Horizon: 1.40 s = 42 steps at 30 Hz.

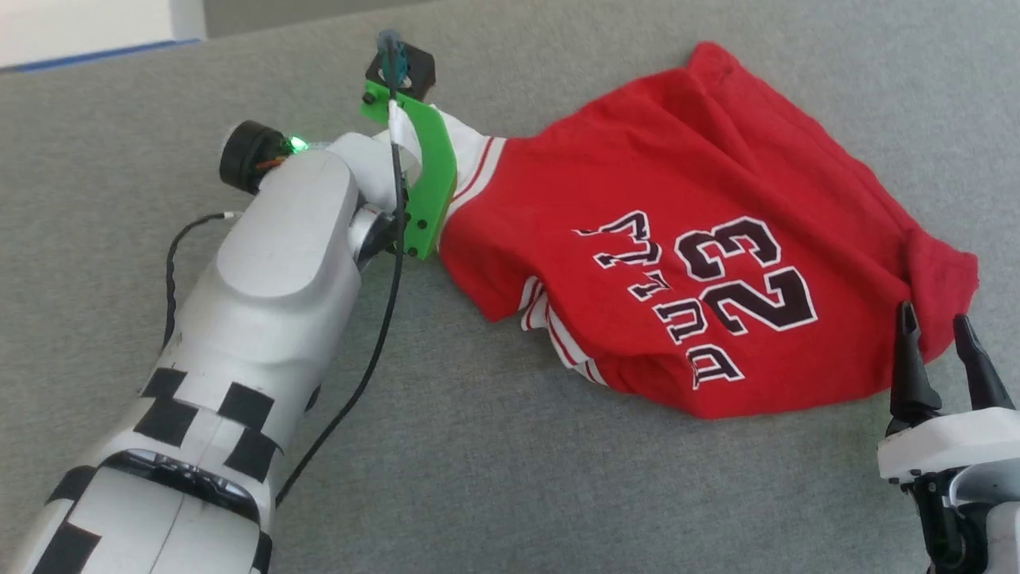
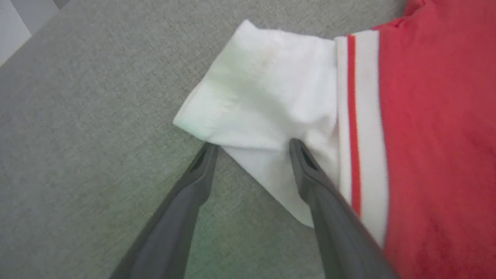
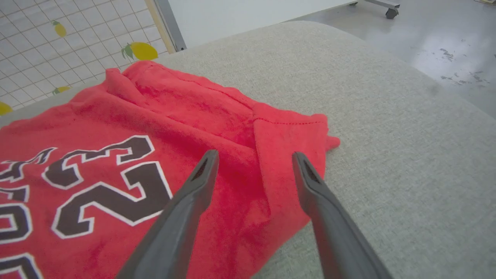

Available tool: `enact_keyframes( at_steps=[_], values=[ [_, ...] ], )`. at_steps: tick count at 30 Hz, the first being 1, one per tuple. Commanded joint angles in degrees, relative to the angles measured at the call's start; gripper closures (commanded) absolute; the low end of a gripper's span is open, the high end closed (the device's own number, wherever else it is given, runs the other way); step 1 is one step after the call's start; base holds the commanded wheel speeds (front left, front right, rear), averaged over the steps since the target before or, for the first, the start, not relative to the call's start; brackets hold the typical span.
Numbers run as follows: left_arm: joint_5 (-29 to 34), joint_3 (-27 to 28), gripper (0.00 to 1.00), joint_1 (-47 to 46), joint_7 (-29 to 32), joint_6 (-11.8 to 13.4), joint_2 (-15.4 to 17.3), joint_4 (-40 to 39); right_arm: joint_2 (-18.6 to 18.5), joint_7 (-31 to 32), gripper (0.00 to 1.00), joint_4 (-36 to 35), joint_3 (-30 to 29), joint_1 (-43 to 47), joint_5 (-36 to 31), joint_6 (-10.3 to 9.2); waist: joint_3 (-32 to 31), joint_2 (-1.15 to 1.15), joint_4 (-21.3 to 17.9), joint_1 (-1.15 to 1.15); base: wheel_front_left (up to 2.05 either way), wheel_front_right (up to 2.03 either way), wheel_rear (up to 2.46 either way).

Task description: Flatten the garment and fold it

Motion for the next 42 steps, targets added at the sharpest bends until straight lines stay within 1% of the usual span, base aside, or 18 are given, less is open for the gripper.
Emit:
enact_keyframes(
  at_steps=[1, 2, 3, 4, 5, 8, 10, 14, 17, 20, 24, 29, 35, 37, 38, 39, 40, 42],
  values=[
    [-0.82, -0.67, 0.0, 0.27, 0.68, -0.21, 0.21, 0.96, 0.04, -0.67, 0.0, 0.43, 0.19, -1.23, 0.39, -0.08, 2.26, 0.0, -1.64, -0.01, 0.0, 0.0, 0.0],
    [-1.05, -0.8, 0.0, 0.49, 0.64, -0.24, 0.24, 1.27, 0.04, -0.86, 0.0, 0.72, 0.26, -1.34, 0.38, -0.08, 2.3, 0.0, -1.53, -0.01, 0.0, 0.0, 0.0],
    [-1.16, -1.03, 0.55, 0.74, 0.2, -0.27, 0.28, 1.5, 0.04, -1.04, 0.0, 1.06, 0.25, -1.47, 0.3, -0.08, 2.22, 0.0, -1.27, -0.01, 0.0, 0.0, 0.0],
    [-1.18, -1.29, 0.81, 0.9, -0.66, -0.3, 0.3, 1.42, 0.04, -1.14, 0.0, 1.29, 0.23, -1.57, 0.19, -0.08, 2.06, 0.0, -1.01, -0.01, 0.0, 0.0, 0.0],
    [-1.78, -1.01, 1.0, 1.22, -2.29, -0.32, 0.2, 1.21, 0.04, -1.21, 0.0, 1.54, 0.21, -1.68, -0.05, -0.08, 1.74, 0.0, -0.66, -0.01, 0.0, 0.0, 0.0],
    [-3.41, -0.01, 1.0, 1.93, -6.62, -0.37, 0.21, 0.61, 0.04, -1.2, 0.0, 1.92, -0.08, -1.88, -0.96, -0.08, 0.16, 0.0, 0.65, -0.01, 0.0, 0.0, 0.0],
    [-6.71, 2.94, 1.0, 2.61, -10.86, -0.4, -0.13, -0.44, 0.04, -0.93, 0.0, 2.08, -0.15, -1.9, -1.72, -0.08, -1.48, 0.0, 1.71, -0.01, 0.0, 0.0, 0.0],
    [-12.5, 9.04, 1.0, 4.56, -18.55, -0.42, 0.69, -2.82, 0.04, -0.11, 0.0, 1.9, -0.65, -1.34, -2.91, -0.08, -5.41, 0.0, 4.89, -0.01, 0.0, 0.0, 0.0],
    [-16.24, 13.52, 1.0, 7.26, -23.14, -0.35, 2.27, -5.06, 0.04, 0.95, 0.0, 1.42, -0.87, -0.43, -4.39, -0.08, -8.73, 0.0, 7.75, -0.01, 0.0, 0.0, 0.0],
    [-17.93, 16.22, 1.0, 11.55, -25.58, 0.56, 4.29, -7.28, 0.04, 2.03, 0.0, 1.09, -1.07, 0.66, -4.89, -0.08, -11.74, 0.0, 10.59, -0.01, 0.0, 0.0, 0.0],
    [-19.89, 19.52, 1.0, 20.63, -27.3, 3.77, 6.43, -12.02, 0.04, 3.19, 0.0, 0.62, -0.79, 2.05, -5.07, -0.08, -15.28, 0.0, 13.76, -0.01, 0.0, 0.0, 0.0],
    [-21.87, 23.33, 1.0, 35.64, -26.8, 10.46, 8.29, -19.71, 0.04, 4.23, 0.0, 0.24, -0.32, 3.38, -4.82, -0.08, -18.09, 0.0, 16.36, -0.01, 0.0, 0.0, 0.0],
    [-25.18, 27.6, 1.0, 52.89, -25.58, 17.49, 7.57, -27.2, 0.04, 4.92, 0.0, -0.09, 0.23, 4.03, -4.6, -0.08, -19.29, 0.0, 17.15, -0.01, 0.0, 0.0, 0.0],
    [-26.77, 28.64, 1.0, 56.55, -25.16, 18.49, 6.53, -29.14, 0.04, 5.14, 0.0, -0.18, 0.34, 4.14, -4.55, -0.08, -19.58, 0.0, 17.13, -0.01, 0.0, 0.0, 0.0],
    [-27.87, 28.95, 0.78, 57.87, -24.78, 18.53, 5.67, -30.46, 0.04, 5.26, 0.0, -0.27, 0.3, 4.2, -4.56, -0.08, -19.71, 0.0, 17.2, -0.01, 0.0, 0.0, 0.0],
    [-28.68, 28.7, 0.0, 58.65, -24.0, 18.1, 5.11, -31.61, 0.04, 5.38, 0.0, -0.35, 0.2, 4.31, -4.58, -0.08, -19.81, 0.0, 17.33, -0.01, 0.0, 0.0, 0.0],
    [-29.5, 28.76, 0.0, 58.82, -23.73, 17.56, 4.64, -32.56, 0.04, 5.47, 0.0, -0.4, 0.14, 4.43, -4.62, -0.08, -19.94, 0.0, 17.43, -0.01, 0.0, 0.0, 0.0],
    [-29.46, 29.33, 0.0, 58.36, -25.47, 17.01, 4.47, -34.99, 0.04, 5.81, 0.0, -0.57, 0.27, 4.66, -4.76, -0.08, -20.15, 0.0, 17.5, -0.01, 0.0, 0.0, 0.0]
  ],
)
